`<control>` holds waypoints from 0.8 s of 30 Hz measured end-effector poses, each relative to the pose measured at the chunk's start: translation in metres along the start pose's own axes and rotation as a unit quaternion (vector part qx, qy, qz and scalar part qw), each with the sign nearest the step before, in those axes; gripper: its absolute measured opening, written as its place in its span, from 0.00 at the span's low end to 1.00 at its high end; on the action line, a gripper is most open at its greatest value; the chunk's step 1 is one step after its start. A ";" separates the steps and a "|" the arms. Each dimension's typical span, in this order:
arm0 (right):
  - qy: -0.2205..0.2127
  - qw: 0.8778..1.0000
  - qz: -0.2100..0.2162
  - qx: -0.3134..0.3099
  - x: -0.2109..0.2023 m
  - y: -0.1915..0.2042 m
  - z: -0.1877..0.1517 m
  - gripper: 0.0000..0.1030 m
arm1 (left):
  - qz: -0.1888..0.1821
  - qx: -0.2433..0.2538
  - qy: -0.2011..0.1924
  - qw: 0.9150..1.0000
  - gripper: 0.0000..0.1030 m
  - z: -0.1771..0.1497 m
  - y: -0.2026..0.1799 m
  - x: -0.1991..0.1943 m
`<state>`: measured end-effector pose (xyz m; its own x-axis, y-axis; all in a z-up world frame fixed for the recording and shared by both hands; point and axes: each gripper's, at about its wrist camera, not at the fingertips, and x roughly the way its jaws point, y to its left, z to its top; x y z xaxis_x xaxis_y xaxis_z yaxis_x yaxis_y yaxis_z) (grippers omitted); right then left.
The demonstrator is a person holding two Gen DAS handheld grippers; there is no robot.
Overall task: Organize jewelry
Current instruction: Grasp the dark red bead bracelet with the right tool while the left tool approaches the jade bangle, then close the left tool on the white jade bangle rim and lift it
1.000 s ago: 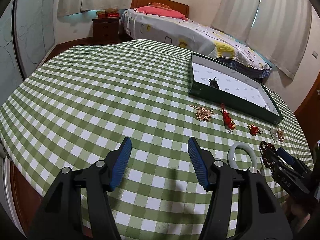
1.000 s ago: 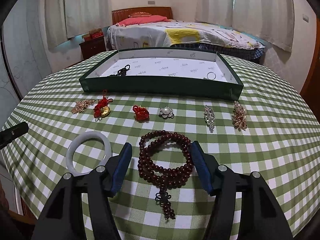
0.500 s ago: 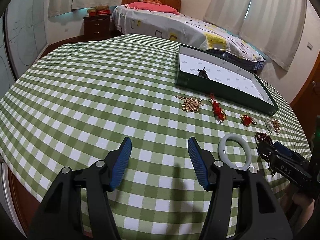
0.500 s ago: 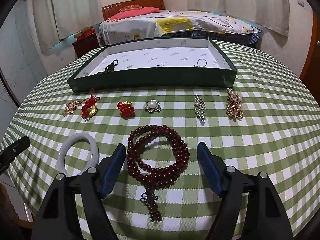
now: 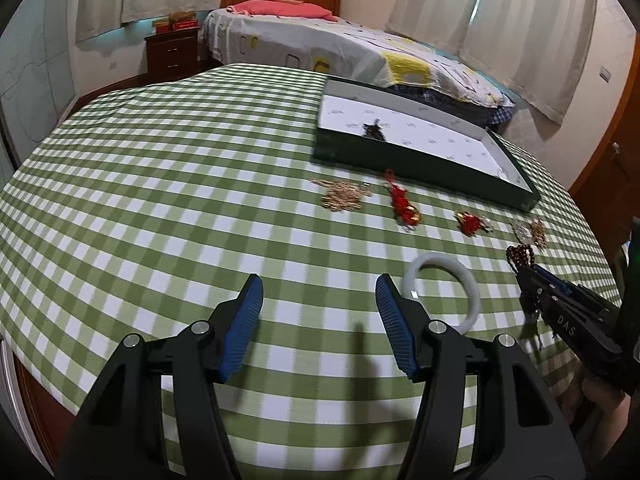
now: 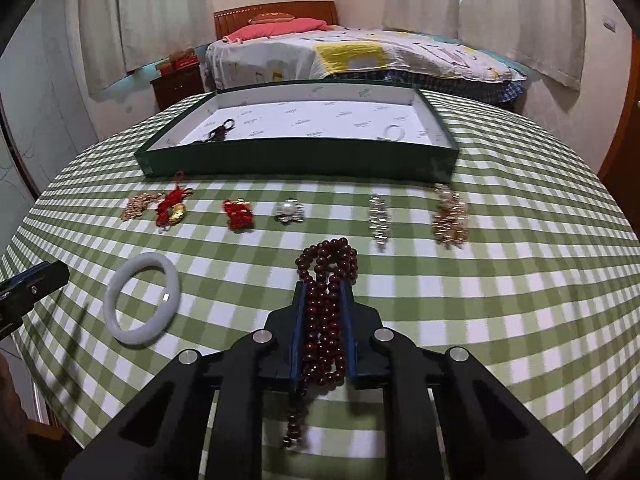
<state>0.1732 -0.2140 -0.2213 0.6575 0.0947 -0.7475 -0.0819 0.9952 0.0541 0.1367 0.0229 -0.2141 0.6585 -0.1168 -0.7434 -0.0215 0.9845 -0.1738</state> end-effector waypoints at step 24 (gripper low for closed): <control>-0.039 0.995 -0.005 0.089 -0.040 -0.082 -0.022 0.16 | 0.004 0.084 0.014 0.996 0.75 -0.007 -0.100 0.039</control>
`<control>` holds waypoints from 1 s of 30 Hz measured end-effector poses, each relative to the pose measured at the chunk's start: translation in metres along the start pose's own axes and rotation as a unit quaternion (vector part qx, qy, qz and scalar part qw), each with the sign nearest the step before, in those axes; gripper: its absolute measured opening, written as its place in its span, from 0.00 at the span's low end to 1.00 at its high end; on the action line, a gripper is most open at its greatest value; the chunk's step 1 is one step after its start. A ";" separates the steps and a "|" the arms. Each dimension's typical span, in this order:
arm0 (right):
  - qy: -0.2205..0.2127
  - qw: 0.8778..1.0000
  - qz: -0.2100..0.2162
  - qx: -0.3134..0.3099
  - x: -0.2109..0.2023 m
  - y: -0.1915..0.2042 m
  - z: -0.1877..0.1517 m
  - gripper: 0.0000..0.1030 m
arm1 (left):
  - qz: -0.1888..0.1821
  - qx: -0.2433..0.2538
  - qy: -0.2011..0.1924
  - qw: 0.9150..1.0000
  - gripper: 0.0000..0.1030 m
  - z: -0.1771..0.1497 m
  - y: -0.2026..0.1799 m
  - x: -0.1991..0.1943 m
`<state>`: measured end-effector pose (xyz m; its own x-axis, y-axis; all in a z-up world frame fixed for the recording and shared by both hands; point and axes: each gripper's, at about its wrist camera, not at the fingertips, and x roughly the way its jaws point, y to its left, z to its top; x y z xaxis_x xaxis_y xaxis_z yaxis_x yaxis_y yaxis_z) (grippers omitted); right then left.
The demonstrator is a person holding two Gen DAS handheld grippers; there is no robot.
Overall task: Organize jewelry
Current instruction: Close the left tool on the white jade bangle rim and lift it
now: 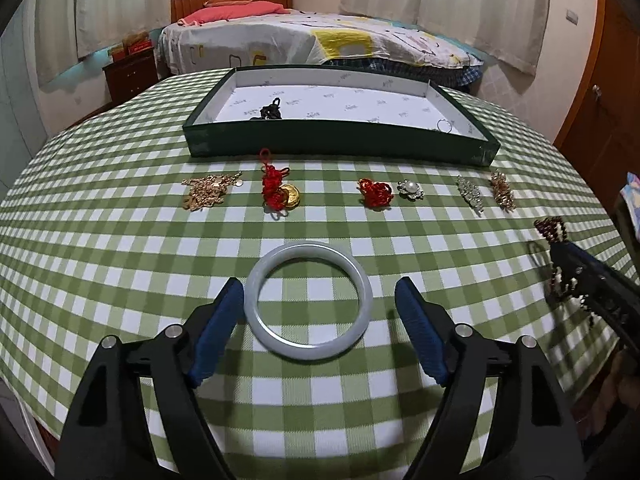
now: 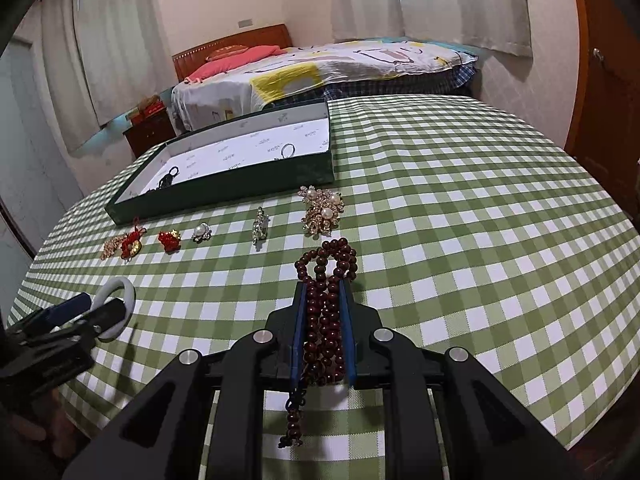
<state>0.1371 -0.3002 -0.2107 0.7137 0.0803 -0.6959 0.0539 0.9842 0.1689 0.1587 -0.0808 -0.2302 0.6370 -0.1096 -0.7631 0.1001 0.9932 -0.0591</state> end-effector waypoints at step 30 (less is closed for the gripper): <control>0.003 1.000 0.009 -0.007 0.007 0.006 -0.006 0.16 | 0.012 0.012 -0.019 1.000 0.67 -0.008 0.004 -0.001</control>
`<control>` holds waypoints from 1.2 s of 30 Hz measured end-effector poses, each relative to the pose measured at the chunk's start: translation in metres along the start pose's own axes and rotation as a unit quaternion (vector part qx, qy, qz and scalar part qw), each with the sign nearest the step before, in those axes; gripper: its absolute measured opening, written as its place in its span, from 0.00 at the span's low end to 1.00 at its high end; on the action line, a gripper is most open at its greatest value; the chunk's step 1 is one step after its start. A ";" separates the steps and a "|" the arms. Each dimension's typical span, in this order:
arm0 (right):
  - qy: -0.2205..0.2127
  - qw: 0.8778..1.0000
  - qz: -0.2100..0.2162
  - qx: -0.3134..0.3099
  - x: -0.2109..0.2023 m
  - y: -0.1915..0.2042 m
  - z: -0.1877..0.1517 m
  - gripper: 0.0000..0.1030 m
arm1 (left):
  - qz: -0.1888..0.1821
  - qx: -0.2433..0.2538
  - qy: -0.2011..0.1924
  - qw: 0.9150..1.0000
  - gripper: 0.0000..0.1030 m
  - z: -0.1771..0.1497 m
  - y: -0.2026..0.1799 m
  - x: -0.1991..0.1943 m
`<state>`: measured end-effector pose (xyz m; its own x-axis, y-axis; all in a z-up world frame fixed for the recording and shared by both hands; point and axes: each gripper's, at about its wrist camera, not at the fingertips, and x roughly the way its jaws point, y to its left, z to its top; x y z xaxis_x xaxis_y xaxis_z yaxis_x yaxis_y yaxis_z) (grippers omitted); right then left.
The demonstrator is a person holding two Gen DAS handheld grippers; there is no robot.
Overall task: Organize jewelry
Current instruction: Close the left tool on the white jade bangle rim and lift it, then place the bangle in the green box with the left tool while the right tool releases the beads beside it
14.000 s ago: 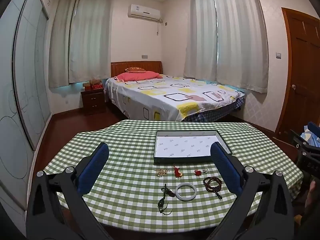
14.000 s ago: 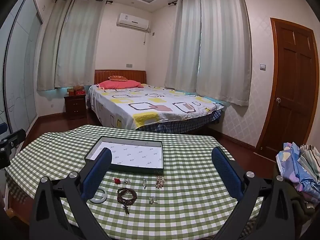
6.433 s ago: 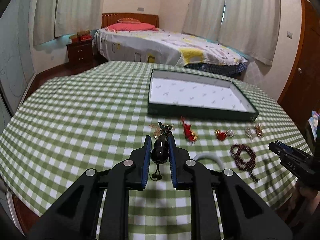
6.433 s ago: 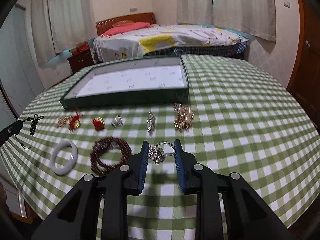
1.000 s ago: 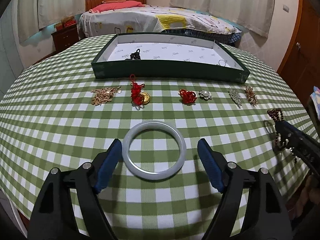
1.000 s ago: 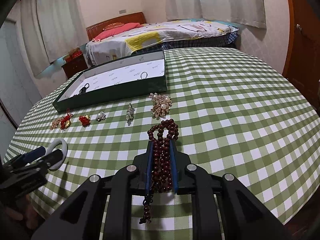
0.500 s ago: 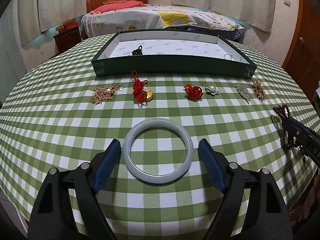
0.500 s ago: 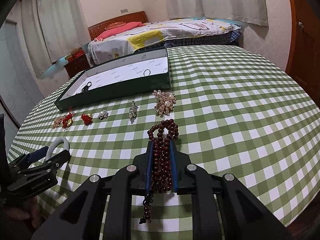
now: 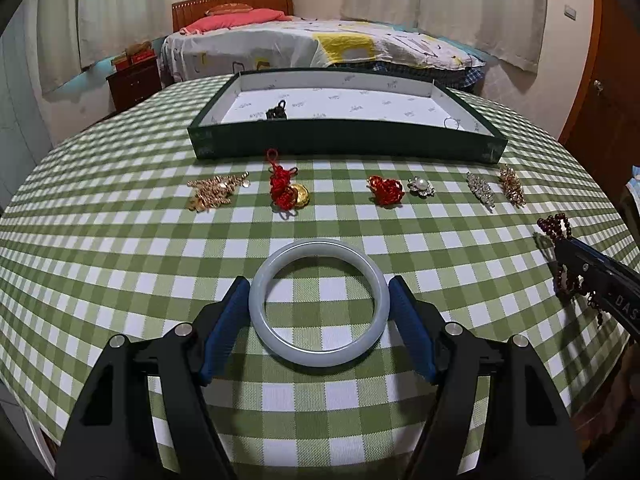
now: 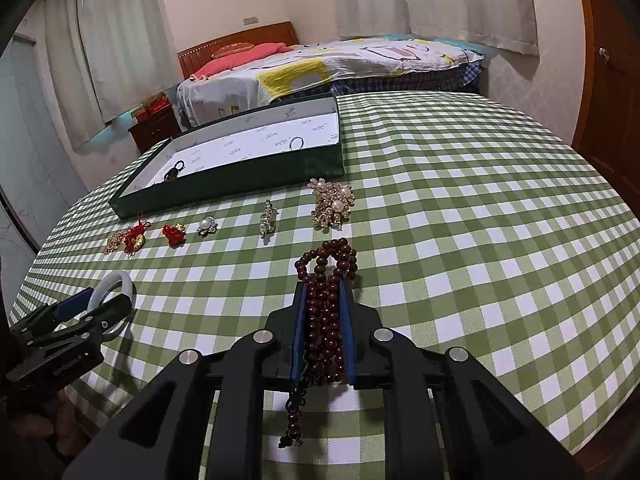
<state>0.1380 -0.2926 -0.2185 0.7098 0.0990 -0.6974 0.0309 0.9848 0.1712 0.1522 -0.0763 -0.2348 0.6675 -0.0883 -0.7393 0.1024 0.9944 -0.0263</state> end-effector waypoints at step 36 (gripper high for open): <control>-0.128 0.990 0.043 -0.043 0.029 0.044 0.168 0.16 | -0.022 -0.005 -0.148 0.989 0.67 0.166 0.024 0.006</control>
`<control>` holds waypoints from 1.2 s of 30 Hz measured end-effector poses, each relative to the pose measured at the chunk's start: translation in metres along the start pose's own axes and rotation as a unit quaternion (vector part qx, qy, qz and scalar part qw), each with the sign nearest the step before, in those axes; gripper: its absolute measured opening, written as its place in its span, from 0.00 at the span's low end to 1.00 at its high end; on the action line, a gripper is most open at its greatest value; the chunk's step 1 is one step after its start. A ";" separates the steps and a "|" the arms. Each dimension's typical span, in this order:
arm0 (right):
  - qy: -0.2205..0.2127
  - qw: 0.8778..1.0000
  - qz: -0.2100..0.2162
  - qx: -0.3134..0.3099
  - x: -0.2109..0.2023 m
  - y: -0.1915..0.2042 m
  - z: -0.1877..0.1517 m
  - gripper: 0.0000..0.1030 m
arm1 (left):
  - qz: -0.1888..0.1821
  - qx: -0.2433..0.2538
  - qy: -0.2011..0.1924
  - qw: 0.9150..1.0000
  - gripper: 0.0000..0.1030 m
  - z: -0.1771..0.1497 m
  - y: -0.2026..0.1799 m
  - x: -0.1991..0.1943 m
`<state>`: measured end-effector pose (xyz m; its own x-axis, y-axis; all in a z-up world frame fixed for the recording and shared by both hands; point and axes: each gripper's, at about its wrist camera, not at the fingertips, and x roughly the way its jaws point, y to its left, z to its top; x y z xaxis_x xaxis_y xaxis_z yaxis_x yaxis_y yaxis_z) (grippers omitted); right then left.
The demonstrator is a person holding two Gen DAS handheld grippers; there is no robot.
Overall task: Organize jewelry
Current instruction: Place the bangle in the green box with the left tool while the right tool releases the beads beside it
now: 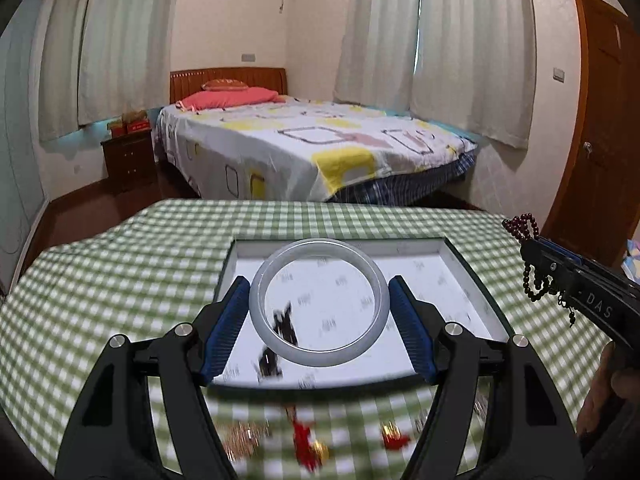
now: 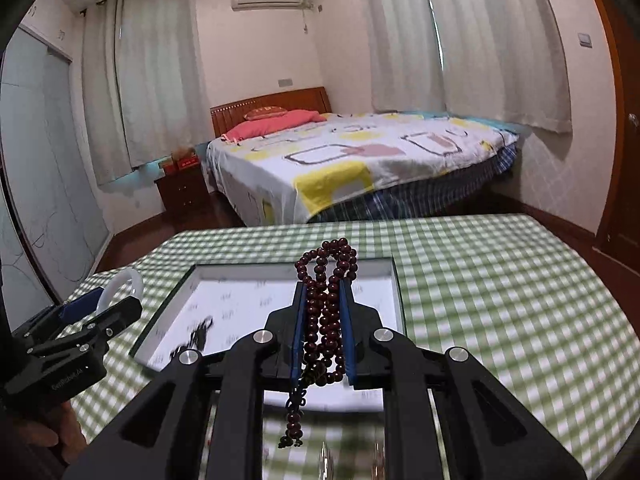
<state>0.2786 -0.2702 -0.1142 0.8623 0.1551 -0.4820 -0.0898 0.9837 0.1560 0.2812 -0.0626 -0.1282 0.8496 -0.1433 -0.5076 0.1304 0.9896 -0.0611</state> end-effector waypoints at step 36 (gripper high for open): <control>0.215 0.976 -0.022 0.017 0.177 -0.026 0.004 0.47 | -0.011 -0.020 0.200 0.979 0.68 0.015 0.033 0.211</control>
<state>0.4355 -0.2690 -0.1998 0.5751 0.1441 -0.8053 -0.0353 0.9878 0.1515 0.4720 -0.0607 -0.2245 0.5769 -0.1552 -0.8019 0.1190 0.9873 -0.1055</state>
